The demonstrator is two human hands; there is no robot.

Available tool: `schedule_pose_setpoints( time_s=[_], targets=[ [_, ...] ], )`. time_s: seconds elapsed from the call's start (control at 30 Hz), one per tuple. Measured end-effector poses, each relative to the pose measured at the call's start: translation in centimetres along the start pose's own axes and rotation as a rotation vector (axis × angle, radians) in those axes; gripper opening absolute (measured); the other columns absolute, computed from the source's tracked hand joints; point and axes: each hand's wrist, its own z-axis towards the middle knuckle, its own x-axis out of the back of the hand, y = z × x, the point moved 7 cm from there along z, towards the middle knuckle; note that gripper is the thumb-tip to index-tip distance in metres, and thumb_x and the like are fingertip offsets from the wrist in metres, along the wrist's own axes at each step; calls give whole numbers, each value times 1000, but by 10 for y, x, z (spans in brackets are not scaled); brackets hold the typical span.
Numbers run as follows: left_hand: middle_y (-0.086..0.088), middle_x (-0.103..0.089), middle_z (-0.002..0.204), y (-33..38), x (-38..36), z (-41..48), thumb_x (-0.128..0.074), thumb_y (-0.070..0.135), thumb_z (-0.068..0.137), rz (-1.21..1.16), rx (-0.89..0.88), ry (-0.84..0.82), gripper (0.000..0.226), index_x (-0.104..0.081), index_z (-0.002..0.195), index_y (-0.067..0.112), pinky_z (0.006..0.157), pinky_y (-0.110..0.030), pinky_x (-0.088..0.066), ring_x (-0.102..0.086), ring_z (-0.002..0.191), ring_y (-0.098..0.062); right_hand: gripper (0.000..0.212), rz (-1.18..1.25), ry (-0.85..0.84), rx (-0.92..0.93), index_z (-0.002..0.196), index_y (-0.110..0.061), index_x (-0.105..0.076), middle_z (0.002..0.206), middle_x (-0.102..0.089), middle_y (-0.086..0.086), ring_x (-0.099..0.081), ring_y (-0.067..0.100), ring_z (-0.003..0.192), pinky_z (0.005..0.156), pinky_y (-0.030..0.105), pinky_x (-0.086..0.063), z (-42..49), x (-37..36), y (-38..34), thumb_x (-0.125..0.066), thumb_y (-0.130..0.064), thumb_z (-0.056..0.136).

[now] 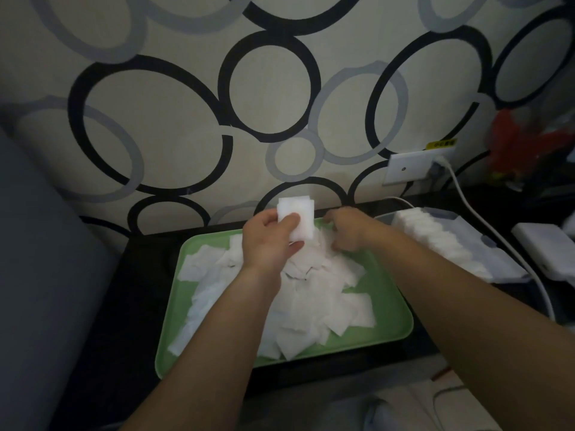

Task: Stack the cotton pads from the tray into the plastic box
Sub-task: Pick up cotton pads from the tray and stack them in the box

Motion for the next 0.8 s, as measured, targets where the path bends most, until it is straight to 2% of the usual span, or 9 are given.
schedule_pose_setpoints(
  time_s=[0.1, 0.27, 0.37, 0.47, 0.57, 0.63, 0.73, 0.8],
  targets=[
    [-11, -68, 111, 0, 2, -1, -69, 10, 91, 16, -3, 6, 20, -66, 110, 6, 63, -23, -58, -68, 101, -26, 70, -9, 5, -5, 144, -16, -46, 139, -52, 8, -52, 28, 124, 105, 36, -44, 0, 0, 0, -76, -14, 80],
    [-11, -70, 111, 0, 2, -5, -68, 10, 92, 30, -7, -1, 21, -66, 112, 5, 64, -23, -59, -69, 97, -23, 67, -8, 18, -25, 139, -16, -49, 131, -57, 8, -57, 28, 116, 98, 38, -50, -5, 4, -1, -79, -16, 79],
    [-11, -70, 111, 0, 2, -6, -68, 9, 91, 40, -12, -8, 20, -66, 111, 5, 64, -23, -59, -69, 98, -23, 45, 10, 71, -31, 127, -16, -56, 120, -61, 8, -60, 27, 104, 90, 40, -53, -10, 7, 1, -71, -13, 84],
    [-12, -68, 111, 1, 5, -8, -69, 9, 91, 51, -12, -3, 20, -66, 110, 4, 62, -23, -60, -69, 99, -26, 14, 109, 169, -29, 101, -17, -63, 106, -66, 8, -63, 26, 92, 82, 39, -55, -22, 15, 5, -58, -12, 90],
    [-10, -67, 109, 1, 11, -10, -69, 9, 91, 73, -18, 0, 19, -64, 109, 6, 62, -24, -61, -68, 99, -26, 6, 356, 319, -35, 92, -11, -67, 90, -68, 5, -64, 21, 82, 67, 31, -52, -48, 34, 7, -63, -13, 89],
    [-10, -67, 110, 0, 13, -12, -69, 9, 91, 82, -21, -9, 20, -63, 110, 8, 64, -25, -61, -68, 101, -26, 4, 668, 379, -35, 92, -13, -69, 88, -70, 2, -65, 16, 79, 65, 26, -50, -69, 47, 6, -69, -12, 88],
    [-9, -68, 111, 0, 11, -17, -67, 9, 92, 80, -12, -50, 22, -62, 114, 9, 66, -25, -61, -69, 100, -24, 12, 1220, 240, 9, 98, -10, -70, 92, -73, 5, -68, 18, 82, 67, 24, -54, -91, 48, -4, -72, -7, 86],
    [-9, -71, 110, -1, 5, -22, -66, 9, 94, 57, 3, -115, 21, -64, 115, 9, 69, -25, -61, -71, 99, -23, 17, 1413, 110, 35, 102, -5, -69, 94, -74, 10, -68, 22, 85, 72, 29, -53, -96, 40, -13, -72, -5, 85]
  ],
)
